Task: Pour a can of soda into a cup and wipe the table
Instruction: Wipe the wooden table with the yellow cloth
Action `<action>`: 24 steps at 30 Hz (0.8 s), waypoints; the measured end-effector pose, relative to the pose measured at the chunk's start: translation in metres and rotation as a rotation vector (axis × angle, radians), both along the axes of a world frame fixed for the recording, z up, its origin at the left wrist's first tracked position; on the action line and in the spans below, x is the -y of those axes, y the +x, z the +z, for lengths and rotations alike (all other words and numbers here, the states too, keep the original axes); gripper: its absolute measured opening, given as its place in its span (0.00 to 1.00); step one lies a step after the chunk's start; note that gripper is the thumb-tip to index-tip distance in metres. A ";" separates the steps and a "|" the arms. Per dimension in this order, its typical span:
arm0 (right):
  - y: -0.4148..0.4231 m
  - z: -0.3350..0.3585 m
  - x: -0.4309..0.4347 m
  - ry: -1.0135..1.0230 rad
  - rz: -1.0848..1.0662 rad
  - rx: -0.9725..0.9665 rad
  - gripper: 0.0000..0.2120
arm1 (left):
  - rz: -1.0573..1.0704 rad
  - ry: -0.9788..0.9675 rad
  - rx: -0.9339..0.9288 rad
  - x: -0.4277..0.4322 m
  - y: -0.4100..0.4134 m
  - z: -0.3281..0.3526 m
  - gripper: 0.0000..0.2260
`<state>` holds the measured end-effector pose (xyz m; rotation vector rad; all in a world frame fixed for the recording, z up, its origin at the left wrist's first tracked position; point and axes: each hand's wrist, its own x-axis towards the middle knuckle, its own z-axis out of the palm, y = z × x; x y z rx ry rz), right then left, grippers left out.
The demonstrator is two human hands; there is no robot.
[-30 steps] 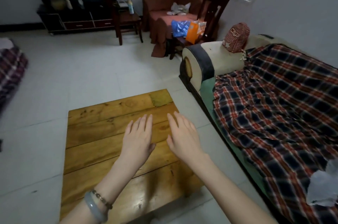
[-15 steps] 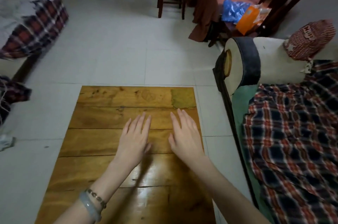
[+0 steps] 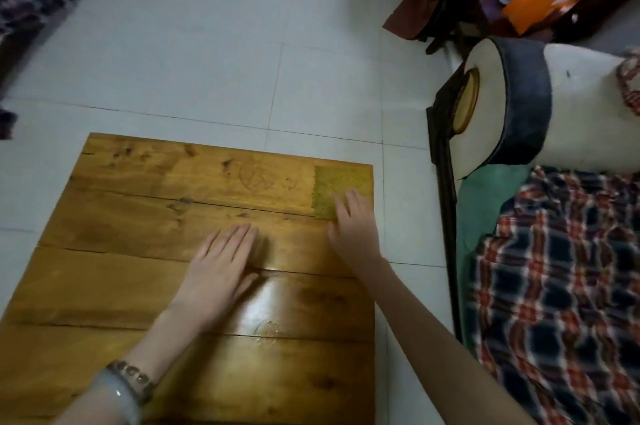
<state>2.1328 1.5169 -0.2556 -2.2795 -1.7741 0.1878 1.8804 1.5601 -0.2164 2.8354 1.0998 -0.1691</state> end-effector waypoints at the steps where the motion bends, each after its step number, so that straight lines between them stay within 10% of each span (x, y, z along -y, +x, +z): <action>1: 0.006 -0.015 -0.010 -0.020 -0.003 -0.015 0.25 | 0.004 -0.010 -0.011 -0.006 0.001 -0.008 0.29; 14: 0.057 -0.137 -0.073 -0.309 -0.052 0.095 0.41 | 0.065 -0.109 -0.062 -0.028 0.008 -0.080 0.30; 24: 0.055 -0.145 -0.079 -0.254 -0.102 0.096 0.28 | 0.075 -0.091 -0.003 -0.021 0.022 -0.080 0.29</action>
